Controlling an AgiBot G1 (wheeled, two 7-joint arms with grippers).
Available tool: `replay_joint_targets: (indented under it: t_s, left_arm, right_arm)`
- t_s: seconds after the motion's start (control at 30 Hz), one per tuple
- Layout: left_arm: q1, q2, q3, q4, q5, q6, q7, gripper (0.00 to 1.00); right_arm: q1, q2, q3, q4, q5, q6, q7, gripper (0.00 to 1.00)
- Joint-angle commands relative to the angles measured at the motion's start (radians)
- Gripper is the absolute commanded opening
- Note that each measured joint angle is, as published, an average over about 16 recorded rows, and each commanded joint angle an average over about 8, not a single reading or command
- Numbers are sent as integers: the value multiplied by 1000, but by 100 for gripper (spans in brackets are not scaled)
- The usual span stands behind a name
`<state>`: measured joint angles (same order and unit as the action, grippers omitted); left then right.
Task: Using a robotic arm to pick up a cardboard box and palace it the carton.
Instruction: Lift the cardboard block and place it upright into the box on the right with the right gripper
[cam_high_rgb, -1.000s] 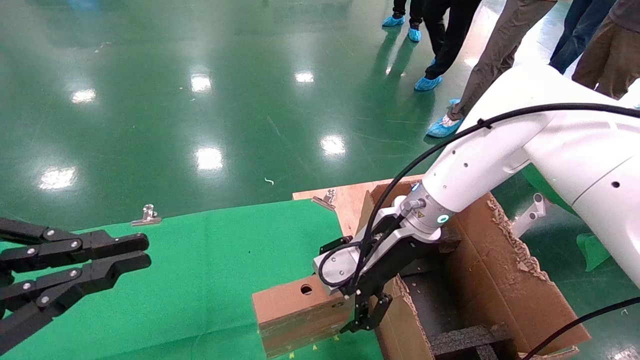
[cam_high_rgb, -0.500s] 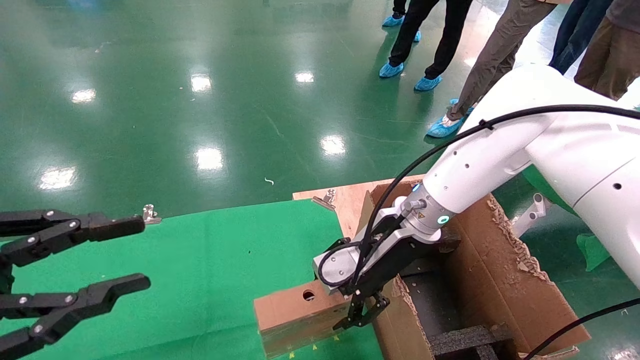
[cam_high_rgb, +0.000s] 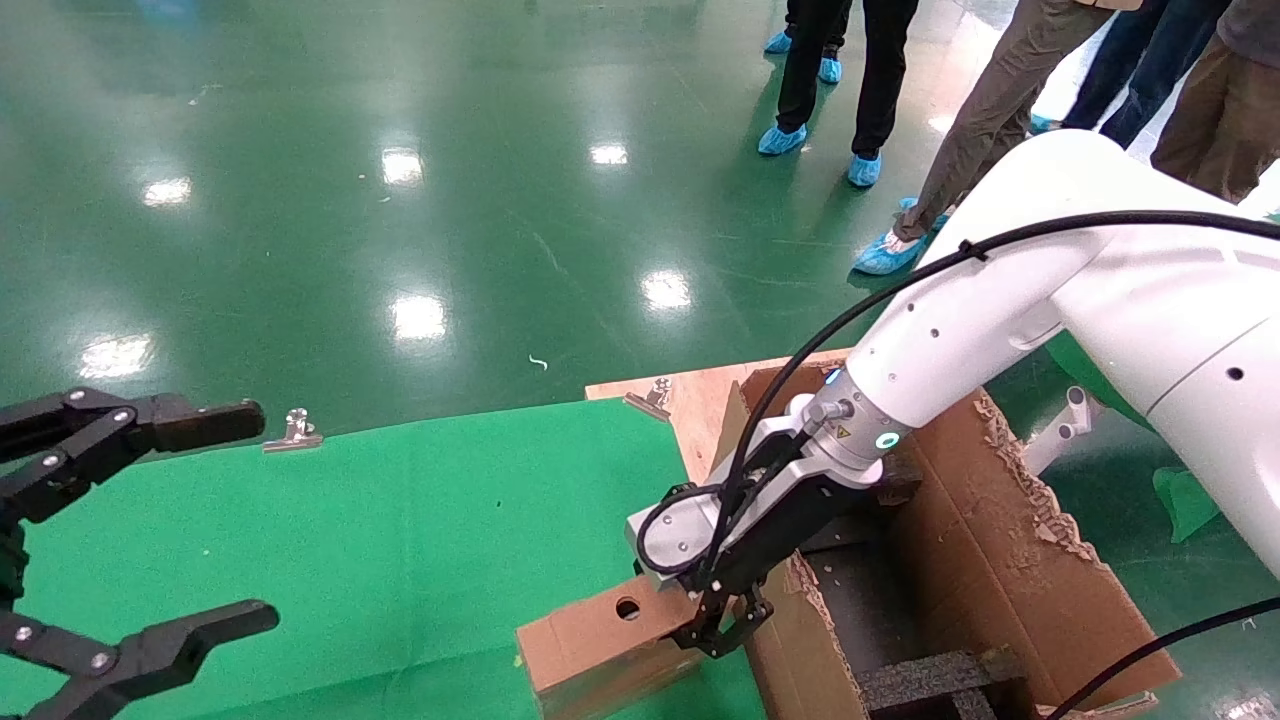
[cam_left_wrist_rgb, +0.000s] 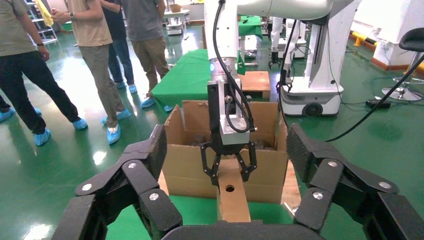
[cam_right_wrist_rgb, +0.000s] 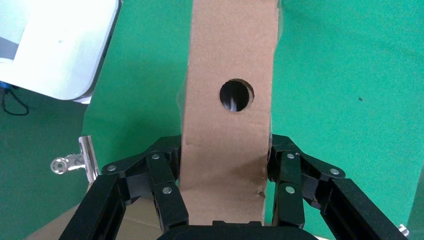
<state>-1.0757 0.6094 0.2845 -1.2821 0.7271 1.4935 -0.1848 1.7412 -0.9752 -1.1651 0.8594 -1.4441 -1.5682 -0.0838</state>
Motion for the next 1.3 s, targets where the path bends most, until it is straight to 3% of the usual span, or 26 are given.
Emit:
replay_joint_targets:
  t_s: [0.03,0.27,0.6,0.93,1.3]
  left_arm:
    - [0,0,0,0,0,0,0,100]
    - [0,0,0,1,0,0,0,100]
    - [-1,0,1,1,-1,0,1,100]
    - [-1,0,2,1,-1,0,1,100]
    - [-1,-1,3,1,-2,-1,1,100]
  right_arm:
    - [-2,0,0,2,-1,1,0,0]
    - [36,6,4,-45,35,-1,7,0]
    - [225,25,-22,-175,99,-22,-47,0]
    - [426,52,-103,-288,189,-28,-115,0]
    - [521,138,-238,-316,285,-31,-130,0]
